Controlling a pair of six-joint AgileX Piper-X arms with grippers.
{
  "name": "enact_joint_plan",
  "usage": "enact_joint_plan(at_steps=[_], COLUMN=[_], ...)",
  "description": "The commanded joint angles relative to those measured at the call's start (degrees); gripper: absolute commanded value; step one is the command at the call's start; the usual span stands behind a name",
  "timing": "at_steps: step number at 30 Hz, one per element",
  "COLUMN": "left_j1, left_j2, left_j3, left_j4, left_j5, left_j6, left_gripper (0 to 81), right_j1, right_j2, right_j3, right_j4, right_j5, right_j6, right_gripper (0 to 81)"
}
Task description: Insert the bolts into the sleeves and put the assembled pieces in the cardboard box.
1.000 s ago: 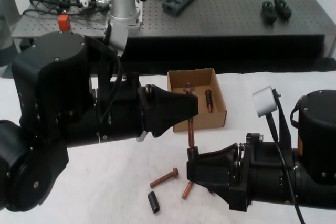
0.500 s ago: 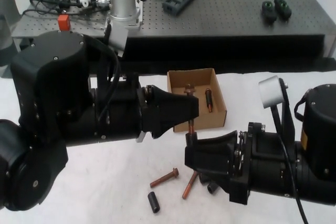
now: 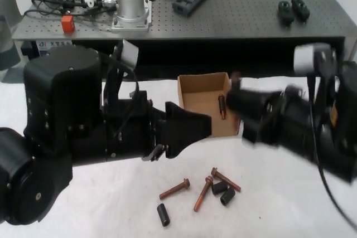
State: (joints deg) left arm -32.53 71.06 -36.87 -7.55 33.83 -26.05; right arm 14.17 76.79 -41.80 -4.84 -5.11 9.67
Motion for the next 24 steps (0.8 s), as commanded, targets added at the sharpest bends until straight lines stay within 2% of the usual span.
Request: enact_joint_plan(at_steps=[1, 7, 10, 13, 19, 24], left_j1=[-0.2, -0.2, -0.2, -0.2, -0.2, -0.2], left_j2=[-0.3, -0.3, -0.3, -0.3, -0.3, -0.3], left_j3=[-0.2, -0.2, -0.2, -0.2, -0.2, -0.2], left_j4=[4.9, 23.3, 27.0, 27.6, 27.6, 27.6], left_j5=[-5.0, -14.7, -18.1, -18.7, -18.7, -18.7], left_j6=[5.1, 15.1, 16.3, 16.3, 16.3, 16.3], left_gripper=[49.4, 49.4, 49.4, 49.4, 49.4, 49.4], right_j1=[0.2, -0.7, -0.7, -0.7, -0.7, -0.7], right_j2=[-5.5, 16.2, 26.5, 34.8, 44.6, 45.9], right_j3=[4.0, -16.1, -27.3, -36.7, -46.6, -47.3], right_j4=[-2.3, 10.5, 17.3, 23.3, 30.5, 32.7], right_j5=[0.2, 3.4, 6.1, 6.8, 9.4, 9.4], right_j6=[1.5, -5.0, -6.6, -6.1, -5.4, -5.4], right_gripper=[4.0, 4.0, 4.0, 4.0, 4.0, 2.7])
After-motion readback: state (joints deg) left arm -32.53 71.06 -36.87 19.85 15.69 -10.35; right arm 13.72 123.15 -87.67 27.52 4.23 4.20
